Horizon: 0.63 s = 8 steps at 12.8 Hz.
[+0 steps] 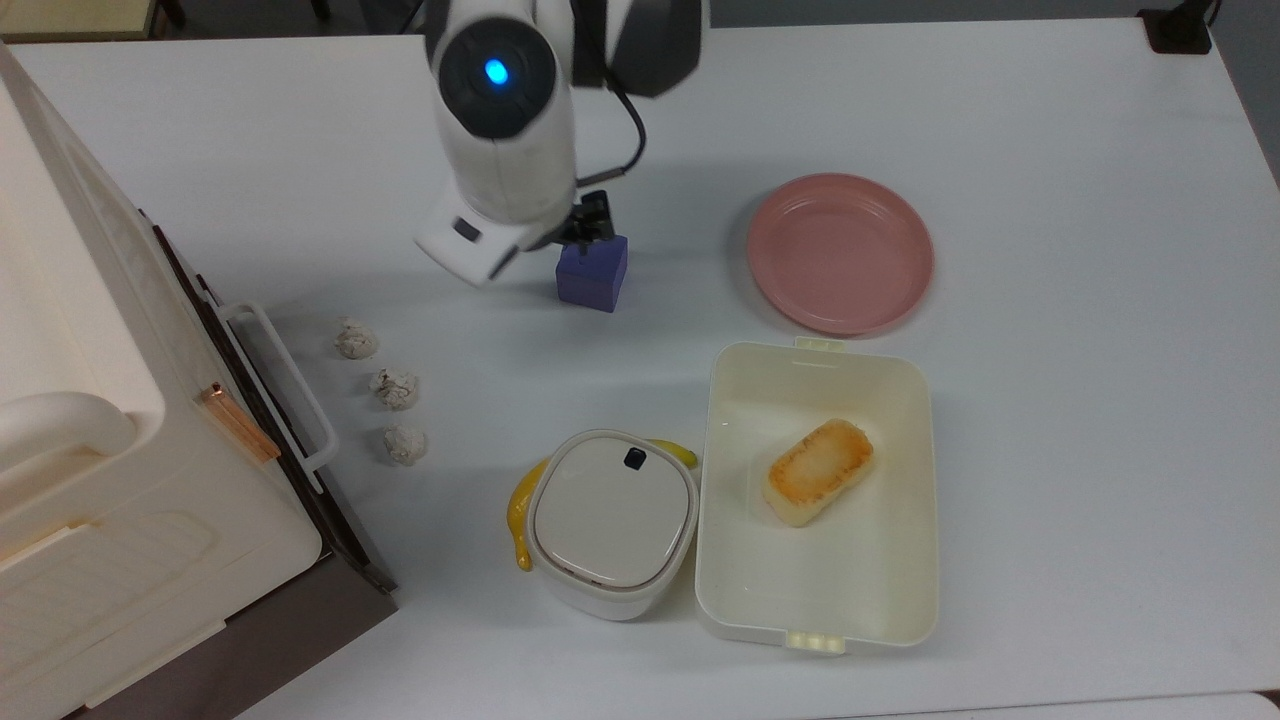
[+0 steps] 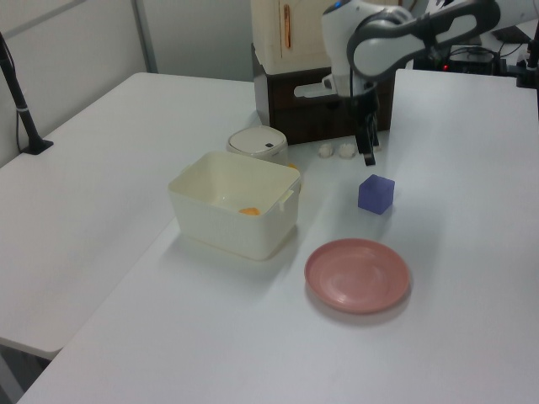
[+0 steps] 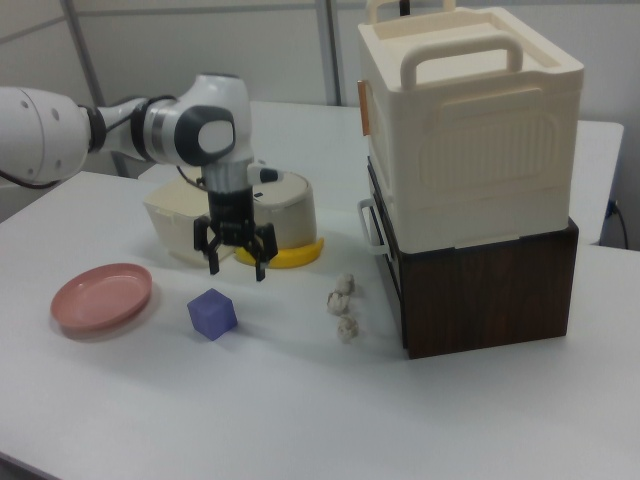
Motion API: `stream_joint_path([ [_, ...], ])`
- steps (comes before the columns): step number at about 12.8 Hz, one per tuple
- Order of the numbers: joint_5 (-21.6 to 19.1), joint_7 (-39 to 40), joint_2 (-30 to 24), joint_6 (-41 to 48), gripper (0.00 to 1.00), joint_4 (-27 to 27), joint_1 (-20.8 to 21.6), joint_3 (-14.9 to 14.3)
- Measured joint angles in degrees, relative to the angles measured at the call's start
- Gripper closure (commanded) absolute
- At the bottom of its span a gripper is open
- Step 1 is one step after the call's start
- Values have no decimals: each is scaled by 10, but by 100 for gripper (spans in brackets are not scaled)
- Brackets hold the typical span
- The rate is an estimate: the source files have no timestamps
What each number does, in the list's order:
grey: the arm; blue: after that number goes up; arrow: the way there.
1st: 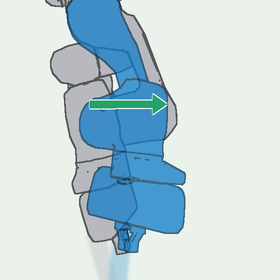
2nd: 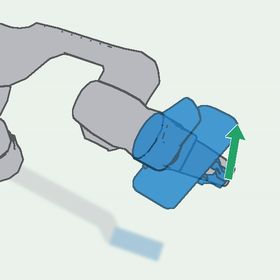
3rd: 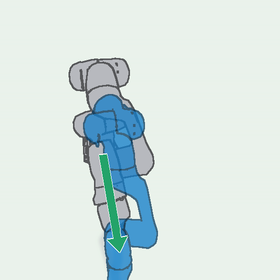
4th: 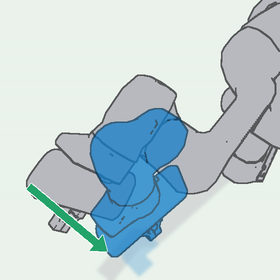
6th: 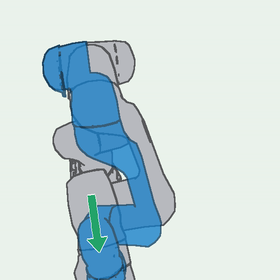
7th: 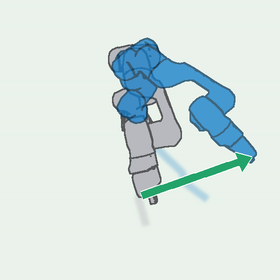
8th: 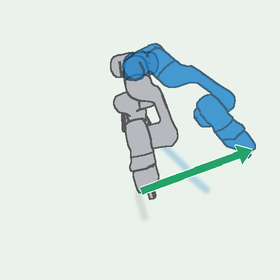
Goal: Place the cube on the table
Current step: 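Lower the purple cube onto the bare table and release it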
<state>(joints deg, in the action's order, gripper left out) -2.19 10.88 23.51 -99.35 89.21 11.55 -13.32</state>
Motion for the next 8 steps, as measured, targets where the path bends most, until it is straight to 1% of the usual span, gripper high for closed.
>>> stream_joint_path([
  [2,6,-30,-27,0,0,-9,-6,-9],
  [5,11,-85,-103,15,0,-12,-33,-11],
  [6,17,-95,-126,36,0,-11,-35,-11],
  [8,24,-104,-148,53,0,-6,-34,-8],
])
